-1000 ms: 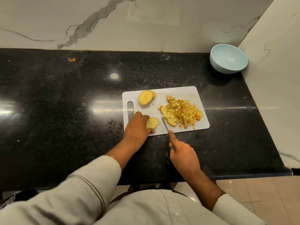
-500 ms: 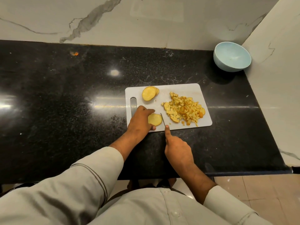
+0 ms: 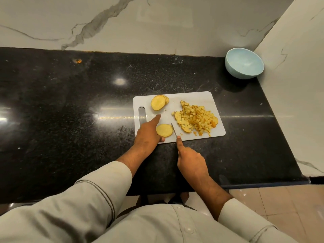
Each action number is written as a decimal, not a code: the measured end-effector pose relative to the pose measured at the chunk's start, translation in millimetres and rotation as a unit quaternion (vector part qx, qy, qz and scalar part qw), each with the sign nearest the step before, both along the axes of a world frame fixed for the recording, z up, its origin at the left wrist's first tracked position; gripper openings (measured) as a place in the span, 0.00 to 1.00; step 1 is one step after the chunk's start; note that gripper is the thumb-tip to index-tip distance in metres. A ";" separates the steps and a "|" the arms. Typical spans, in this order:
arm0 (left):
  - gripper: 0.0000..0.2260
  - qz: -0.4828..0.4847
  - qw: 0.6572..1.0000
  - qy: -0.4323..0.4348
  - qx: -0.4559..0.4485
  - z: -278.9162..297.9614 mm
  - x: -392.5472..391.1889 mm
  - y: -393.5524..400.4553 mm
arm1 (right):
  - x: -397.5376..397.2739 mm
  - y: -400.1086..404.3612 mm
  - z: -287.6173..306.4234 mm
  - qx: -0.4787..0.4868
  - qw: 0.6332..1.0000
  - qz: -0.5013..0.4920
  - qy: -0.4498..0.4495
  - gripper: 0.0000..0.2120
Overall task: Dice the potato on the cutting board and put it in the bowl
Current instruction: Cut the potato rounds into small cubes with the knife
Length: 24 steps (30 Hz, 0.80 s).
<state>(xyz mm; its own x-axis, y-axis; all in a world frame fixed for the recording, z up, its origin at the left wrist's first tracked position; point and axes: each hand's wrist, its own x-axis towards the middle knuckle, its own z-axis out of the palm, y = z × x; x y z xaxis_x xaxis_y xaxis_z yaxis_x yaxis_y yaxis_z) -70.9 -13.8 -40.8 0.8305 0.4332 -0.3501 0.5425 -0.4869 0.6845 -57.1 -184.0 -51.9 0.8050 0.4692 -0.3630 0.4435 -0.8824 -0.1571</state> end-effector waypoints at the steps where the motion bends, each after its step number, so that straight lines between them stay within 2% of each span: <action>1: 0.41 -0.003 1.000 0.002 -0.003 0.3 0.0 1.7 | 0.0 0.8 0.1 -0.001 1.000 0.000 0.002 0.32; 4: 0.40 -0.047 0.998 0.024 0.023 1.2 1.3 6.4 | -0.6 0.1 1.7 0.009 1.000 -0.009 -0.008 0.31; 8: 0.33 -0.129 0.976 0.029 0.174 7.6 5.5 6.7 | -5.5 -1.3 4.9 0.045 0.997 -0.044 -0.043 0.31; 14: 0.27 -0.193 0.947 0.034 0.255 9.1 13.4 -0.5 | -6.7 11.8 3.8 0.037 0.997 -0.042 -0.060 0.29; 19: 0.20 -0.196 0.941 0.048 0.271 10.5 15.9 -5.3 | -0.7 20.4 0.3 0.040 0.998 -0.024 -0.035 0.30; 24: 0.19 -0.187 0.941 0.063 0.275 13.6 21.3 -11.4 | 2.2 24.2 -4.4 0.053 0.998 -0.015 -0.035 0.32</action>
<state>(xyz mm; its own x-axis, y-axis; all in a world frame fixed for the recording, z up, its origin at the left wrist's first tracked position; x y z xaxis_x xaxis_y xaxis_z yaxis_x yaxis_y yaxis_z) -49.6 -25.2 -27.2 0.9277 0.2636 -0.2644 0.3233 -0.9214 0.2158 -55.0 -159.9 -56.3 0.8414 0.4766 -0.2547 0.4295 -0.8759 -0.2201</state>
